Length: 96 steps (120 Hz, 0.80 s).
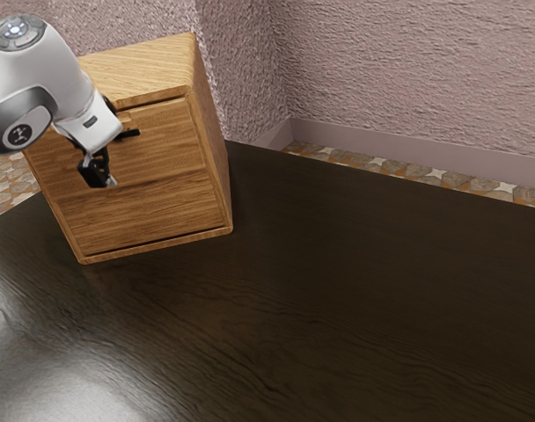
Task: Pull the drawer handle with one arm to open the drawer
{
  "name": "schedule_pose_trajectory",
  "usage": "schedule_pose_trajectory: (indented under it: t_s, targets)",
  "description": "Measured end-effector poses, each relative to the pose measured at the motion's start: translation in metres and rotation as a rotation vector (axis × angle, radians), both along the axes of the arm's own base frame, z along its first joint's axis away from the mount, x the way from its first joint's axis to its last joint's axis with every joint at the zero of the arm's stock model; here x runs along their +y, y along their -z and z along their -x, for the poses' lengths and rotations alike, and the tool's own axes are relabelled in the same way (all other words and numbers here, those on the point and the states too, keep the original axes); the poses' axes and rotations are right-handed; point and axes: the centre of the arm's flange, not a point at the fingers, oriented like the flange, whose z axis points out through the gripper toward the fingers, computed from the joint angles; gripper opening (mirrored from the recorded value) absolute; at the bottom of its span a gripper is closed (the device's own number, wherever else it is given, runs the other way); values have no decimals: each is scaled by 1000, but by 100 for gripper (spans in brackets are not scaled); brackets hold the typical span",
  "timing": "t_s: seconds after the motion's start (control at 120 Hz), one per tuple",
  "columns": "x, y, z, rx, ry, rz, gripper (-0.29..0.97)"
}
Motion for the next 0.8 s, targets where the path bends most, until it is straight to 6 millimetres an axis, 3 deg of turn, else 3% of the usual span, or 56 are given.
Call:
schedule_pose_trajectory:
  t_s: [0.2,0.308,0.633,0.8]
  targets:
    - [-12,-4,-1,3,10,4,65]
    - [-15,-3,1,11,12,7,71]
    - [-20,0,9,39,-2,22,67]
    - [-24,-11,19,25,-4,24,64]
